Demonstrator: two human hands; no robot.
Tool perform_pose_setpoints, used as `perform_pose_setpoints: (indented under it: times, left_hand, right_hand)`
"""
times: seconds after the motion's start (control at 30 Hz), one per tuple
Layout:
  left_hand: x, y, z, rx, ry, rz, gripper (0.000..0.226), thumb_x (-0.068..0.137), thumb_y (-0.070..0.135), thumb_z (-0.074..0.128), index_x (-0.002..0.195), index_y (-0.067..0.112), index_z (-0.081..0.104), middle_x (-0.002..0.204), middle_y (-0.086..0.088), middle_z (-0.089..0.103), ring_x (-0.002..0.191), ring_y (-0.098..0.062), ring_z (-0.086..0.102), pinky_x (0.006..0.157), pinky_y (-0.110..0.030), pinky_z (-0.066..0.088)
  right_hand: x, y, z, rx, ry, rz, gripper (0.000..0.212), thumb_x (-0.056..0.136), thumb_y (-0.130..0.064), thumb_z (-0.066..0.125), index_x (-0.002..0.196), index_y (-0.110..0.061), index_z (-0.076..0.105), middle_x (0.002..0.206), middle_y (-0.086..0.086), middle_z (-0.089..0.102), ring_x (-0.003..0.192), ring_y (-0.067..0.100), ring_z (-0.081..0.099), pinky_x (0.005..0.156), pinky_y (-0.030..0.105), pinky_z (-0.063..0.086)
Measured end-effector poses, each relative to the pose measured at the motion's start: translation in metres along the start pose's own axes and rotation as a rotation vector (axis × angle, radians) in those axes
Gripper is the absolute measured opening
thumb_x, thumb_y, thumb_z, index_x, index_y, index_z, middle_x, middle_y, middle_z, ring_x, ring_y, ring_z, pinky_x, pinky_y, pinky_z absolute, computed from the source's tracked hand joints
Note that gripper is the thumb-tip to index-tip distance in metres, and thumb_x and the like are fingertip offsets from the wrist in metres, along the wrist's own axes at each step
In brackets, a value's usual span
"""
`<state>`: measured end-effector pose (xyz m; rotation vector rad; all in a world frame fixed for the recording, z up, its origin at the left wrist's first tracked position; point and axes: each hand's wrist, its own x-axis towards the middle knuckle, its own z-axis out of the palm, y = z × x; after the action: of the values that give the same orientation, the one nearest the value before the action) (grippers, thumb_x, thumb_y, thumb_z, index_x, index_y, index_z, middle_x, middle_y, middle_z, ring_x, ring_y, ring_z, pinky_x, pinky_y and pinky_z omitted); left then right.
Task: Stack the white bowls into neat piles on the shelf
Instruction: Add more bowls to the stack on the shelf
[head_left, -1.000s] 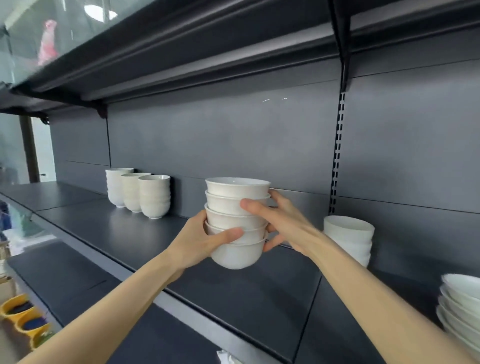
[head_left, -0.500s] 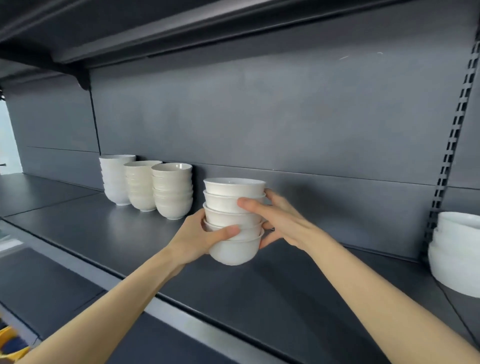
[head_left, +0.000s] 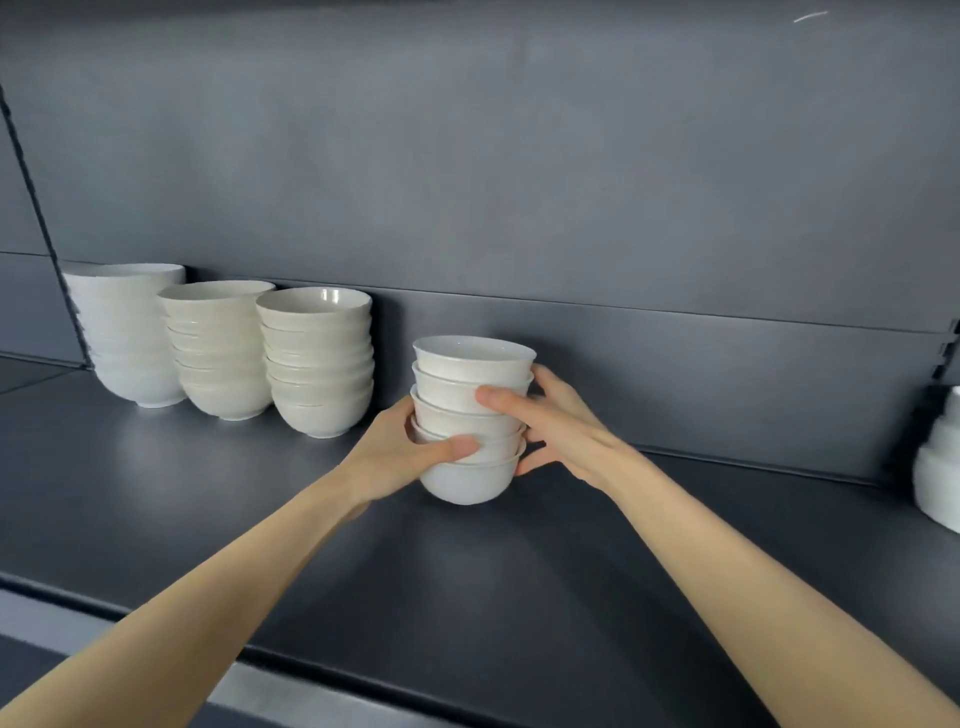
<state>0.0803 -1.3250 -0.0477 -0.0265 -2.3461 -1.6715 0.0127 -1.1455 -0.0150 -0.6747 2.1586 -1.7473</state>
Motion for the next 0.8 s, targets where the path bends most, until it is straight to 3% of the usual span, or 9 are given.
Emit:
perform_pose_setpoints:
  times: [0.17,0.3,0.37,0.47,0.63,0.8]
  left_hand:
    - [0.028,-0.018,-0.013,0.005,-0.017,0.007,0.066,0.058,0.038,0.086,0.114,0.036,0.052,0.104,0.019,0.067,0.09,0.013,0.062,0.067,-0.006,0.048]
    - [0.045,-0.029,-0.024,-0.016,-0.045,0.025,0.067,0.058,0.035,0.087,0.114,0.038,0.05,0.105,0.019,0.066,0.089,0.016,0.061,0.067,-0.003,0.046]
    - [0.053,-0.036,-0.033,-0.033,-0.08,0.015,0.074,0.055,0.039,0.089,0.118,0.038,0.049,0.108,0.018,0.067,0.097,0.012,0.061,0.075,-0.009,0.049]
    - [0.065,-0.048,-0.048,-0.073,-0.165,0.003,0.084,0.057,0.042,0.086,0.131,0.035,0.046,0.121,0.015,0.065,0.114,-0.004,0.059,0.094,-0.029,0.05]
    - [0.072,-0.057,-0.061,-0.046,-0.11,0.049,0.064,0.072,0.026,0.082,0.126,0.03,0.048,0.112,0.021,0.062,0.103,0.006,0.059,0.077,-0.01,0.049]
    - [0.071,-0.074,-0.067,-0.044,0.034,0.1,0.075,0.063,0.044,0.082,0.128,0.02,0.053,0.118,0.011,0.064,0.111,-0.007,0.059,0.097,-0.034,0.05]
  right_hand:
    - [0.031,0.009,0.007,-0.008,0.029,0.009,0.069,0.076,-0.041,0.076,0.135,-0.028,0.043,0.118,-0.001,0.064,0.107,0.023,0.063,0.076,0.05,0.059]
    - [0.05,0.009,0.014,-0.018,0.044,0.005,0.071,0.074,-0.041,0.077,0.135,-0.029,0.042,0.118,-0.001,0.064,0.107,0.022,0.063,0.079,0.05,0.058]
    - [0.057,0.008,0.02,-0.025,0.055,0.009,0.072,0.074,-0.041,0.078,0.135,-0.03,0.042,0.119,-0.001,0.064,0.108,0.02,0.062,0.08,0.05,0.058]
    - [0.067,0.009,0.034,-0.033,0.1,-0.001,0.07,0.074,-0.04,0.078,0.133,-0.032,0.042,0.119,-0.005,0.064,0.109,0.015,0.062,0.083,0.048,0.057]
    - [0.073,0.007,0.052,-0.017,0.175,0.006,0.069,0.075,-0.038,0.077,0.134,-0.034,0.041,0.118,-0.007,0.063,0.108,0.012,0.061,0.081,0.043,0.058]
    - [0.077,0.004,0.073,-0.02,0.268,0.009,0.076,0.073,-0.041,0.078,0.138,-0.034,0.039,0.124,-0.007,0.059,0.112,0.014,0.058,0.085,0.047,0.056]
